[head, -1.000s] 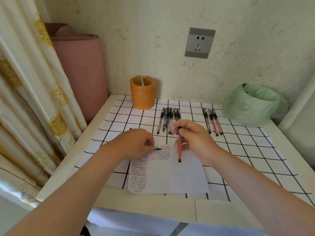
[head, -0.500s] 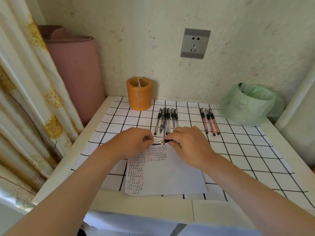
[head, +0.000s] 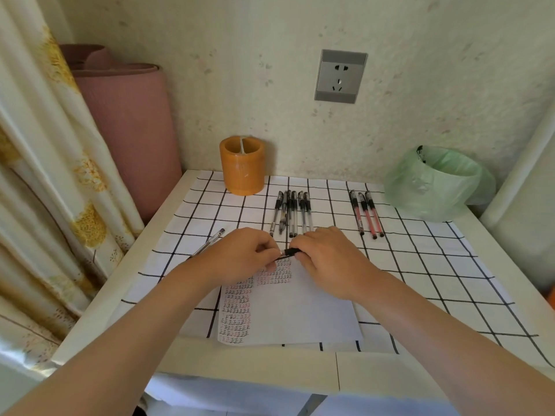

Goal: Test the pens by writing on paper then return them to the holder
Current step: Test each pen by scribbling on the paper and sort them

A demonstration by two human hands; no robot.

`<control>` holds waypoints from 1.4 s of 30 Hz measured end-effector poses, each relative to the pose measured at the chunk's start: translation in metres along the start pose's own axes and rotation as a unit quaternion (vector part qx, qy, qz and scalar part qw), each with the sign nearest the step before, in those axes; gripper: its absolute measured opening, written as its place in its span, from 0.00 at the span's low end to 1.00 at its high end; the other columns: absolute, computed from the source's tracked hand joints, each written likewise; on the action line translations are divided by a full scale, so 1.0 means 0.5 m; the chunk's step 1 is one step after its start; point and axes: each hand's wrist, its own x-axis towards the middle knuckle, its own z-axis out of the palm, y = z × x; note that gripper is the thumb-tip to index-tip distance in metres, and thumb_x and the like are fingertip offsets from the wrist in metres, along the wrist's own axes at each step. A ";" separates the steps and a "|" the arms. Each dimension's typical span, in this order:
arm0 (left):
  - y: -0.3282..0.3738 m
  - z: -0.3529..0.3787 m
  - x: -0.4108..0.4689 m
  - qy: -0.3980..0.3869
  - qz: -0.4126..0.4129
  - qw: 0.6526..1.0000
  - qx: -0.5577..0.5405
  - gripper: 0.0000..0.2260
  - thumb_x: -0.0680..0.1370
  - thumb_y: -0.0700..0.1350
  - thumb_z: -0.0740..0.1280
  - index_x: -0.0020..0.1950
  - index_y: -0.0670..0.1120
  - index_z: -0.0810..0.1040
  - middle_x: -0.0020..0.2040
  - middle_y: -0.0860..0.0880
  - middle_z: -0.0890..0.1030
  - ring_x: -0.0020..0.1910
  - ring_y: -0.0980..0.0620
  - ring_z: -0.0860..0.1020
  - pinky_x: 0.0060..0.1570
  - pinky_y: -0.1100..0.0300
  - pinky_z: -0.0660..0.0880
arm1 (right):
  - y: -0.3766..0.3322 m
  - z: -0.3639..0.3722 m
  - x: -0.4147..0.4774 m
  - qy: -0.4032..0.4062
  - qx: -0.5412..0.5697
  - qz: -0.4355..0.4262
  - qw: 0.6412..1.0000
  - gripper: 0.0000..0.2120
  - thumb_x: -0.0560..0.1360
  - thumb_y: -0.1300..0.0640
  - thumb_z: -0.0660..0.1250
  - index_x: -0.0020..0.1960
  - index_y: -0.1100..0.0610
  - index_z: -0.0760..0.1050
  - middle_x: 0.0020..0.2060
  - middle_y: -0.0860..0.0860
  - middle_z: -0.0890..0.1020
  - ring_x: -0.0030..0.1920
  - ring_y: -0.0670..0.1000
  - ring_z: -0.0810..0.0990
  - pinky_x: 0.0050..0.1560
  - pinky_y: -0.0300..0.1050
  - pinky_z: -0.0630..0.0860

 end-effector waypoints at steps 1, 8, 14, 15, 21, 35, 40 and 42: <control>0.006 0.003 -0.001 -0.003 -0.008 1.000 -0.025 0.08 0.79 0.51 0.66 0.43 0.53 0.82 0.39 0.59 0.85 0.32 0.59 0.75 0.36 0.57 0.75 | -0.001 -0.003 -0.001 0.003 -0.021 0.000 1.000 0.12 0.80 0.48 0.56 0.55 0.52 0.75 0.43 0.48 0.79 0.47 0.52 0.75 0.53 0.50 0.68; 0.026 0.026 -0.004 -0.052 -0.042 0.990 -0.127 0.09 0.74 0.54 0.71 0.40 0.51 0.86 0.36 0.48 0.85 0.30 0.57 0.77 0.33 0.63 0.73 | -0.015 -0.007 0.004 0.025 -0.068 0.017 0.997 0.31 0.64 0.20 0.54 0.30 0.49 0.66 0.26 0.44 0.69 0.34 0.48 0.68 0.42 0.46 0.62; 0.038 0.020 -0.006 -0.061 -0.054 0.985 -0.150 0.11 0.75 0.55 0.71 0.42 0.49 0.87 0.37 0.47 0.86 0.30 0.57 0.76 0.33 0.66 0.69 | -0.018 -0.002 0.006 0.070 -0.035 0.023 0.997 0.27 0.66 0.26 0.57 0.26 0.50 0.64 0.22 0.45 0.68 0.29 0.48 0.68 0.40 0.48 0.67; 0.038 0.015 -0.005 -0.059 -0.059 0.985 -0.149 0.10 0.75 0.54 0.71 0.42 0.49 0.87 0.37 0.47 0.86 0.33 0.58 0.79 0.35 0.66 0.70 | -0.018 -0.002 0.008 0.061 -0.037 0.021 0.997 0.28 0.67 0.25 0.57 0.29 0.50 0.66 0.24 0.44 0.70 0.31 0.48 0.69 0.40 0.48 0.67; 0.014 -0.023 0.019 0.088 -0.082 0.988 -0.093 0.06 0.77 0.51 0.70 0.42 0.53 0.84 0.40 0.54 0.85 0.37 0.55 0.80 0.35 0.61 0.73 | 0.021 0.004 0.000 0.047 0.117 0.025 0.992 0.12 0.77 0.55 0.67 0.60 0.54 0.73 0.53 0.50 0.74 0.51 0.50 0.74 0.51 0.48 0.74; 0.017 0.025 0.042 0.116 0.040 0.992 0.030 0.11 0.76 0.52 0.72 0.56 0.63 0.75 0.50 0.63 0.76 0.49 0.61 0.76 0.41 0.65 0.72 | 0.148 -0.009 0.005 0.102 0.085 0.349 0.928 0.09 0.77 0.60 0.65 0.52 0.59 0.83 0.48 0.55 0.84 0.49 0.55 0.81 0.45 0.43 0.76; 0.006 0.053 0.038 -0.038 0.079 0.986 0.141 0.29 0.66 0.67 0.73 0.64 0.63 0.74 0.56 0.65 0.67 0.59 0.63 0.65 0.56 0.61 0.69 | 0.173 0.003 0.011 0.093 0.088 0.348 0.929 0.04 0.73 0.63 0.63 0.39 0.57 0.71 0.36 0.52 0.76 0.40 0.56 0.75 0.29 0.42 0.61; 0.001 0.061 0.039 -0.046 0.084 0.983 0.157 0.33 0.64 0.70 0.73 0.66 0.64 0.72 0.55 0.67 0.65 0.59 0.63 0.63 0.57 0.60 0.69 | 0.178 0.008 0.017 0.072 0.071 0.333 0.938 0.04 0.74 0.60 0.63 0.40 0.55 0.73 0.37 0.52 0.77 0.43 0.57 0.76 0.31 0.42 0.64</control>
